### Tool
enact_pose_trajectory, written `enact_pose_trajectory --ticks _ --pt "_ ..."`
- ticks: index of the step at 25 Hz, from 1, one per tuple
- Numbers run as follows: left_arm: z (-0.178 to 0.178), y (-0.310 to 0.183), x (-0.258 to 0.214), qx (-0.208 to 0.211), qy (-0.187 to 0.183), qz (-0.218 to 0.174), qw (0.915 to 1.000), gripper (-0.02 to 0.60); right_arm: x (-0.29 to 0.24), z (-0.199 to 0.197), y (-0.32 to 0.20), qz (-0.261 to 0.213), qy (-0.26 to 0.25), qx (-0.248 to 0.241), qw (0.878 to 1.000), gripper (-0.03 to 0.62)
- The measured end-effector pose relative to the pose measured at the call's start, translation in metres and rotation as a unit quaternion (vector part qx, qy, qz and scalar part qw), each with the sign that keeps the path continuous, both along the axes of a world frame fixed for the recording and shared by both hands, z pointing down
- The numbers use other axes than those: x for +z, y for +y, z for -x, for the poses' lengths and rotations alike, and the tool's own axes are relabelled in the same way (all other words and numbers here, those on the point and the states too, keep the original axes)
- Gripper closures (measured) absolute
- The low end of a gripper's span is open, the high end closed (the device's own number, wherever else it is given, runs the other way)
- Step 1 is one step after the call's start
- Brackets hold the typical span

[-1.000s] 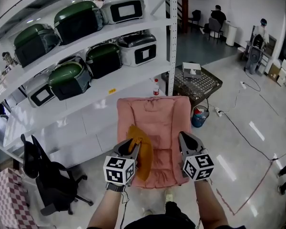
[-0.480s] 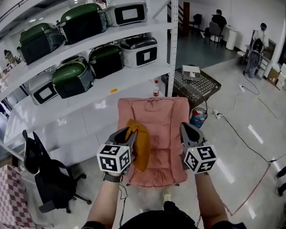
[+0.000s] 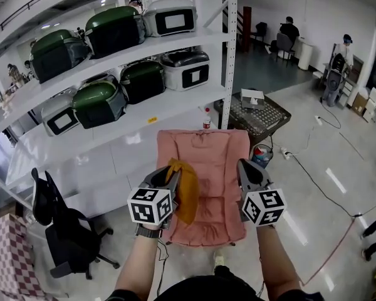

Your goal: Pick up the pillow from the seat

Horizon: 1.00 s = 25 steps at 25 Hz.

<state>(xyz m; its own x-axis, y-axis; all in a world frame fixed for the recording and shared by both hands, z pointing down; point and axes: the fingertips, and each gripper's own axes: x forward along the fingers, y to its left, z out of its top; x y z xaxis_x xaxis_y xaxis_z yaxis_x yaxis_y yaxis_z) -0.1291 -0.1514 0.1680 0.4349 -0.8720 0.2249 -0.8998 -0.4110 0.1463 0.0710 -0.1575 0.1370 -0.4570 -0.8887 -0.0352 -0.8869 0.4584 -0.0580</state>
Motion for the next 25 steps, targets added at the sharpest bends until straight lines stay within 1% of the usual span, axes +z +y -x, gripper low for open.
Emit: enact_pose_trajectory --ticks 25 --pt "0.009 -0.001 -0.015 -0.007 -0.007 -0.017 0.9998 0.489 -0.004 0.012 -0.003 -0.003 0.005 -0.005 1.000 0.592"
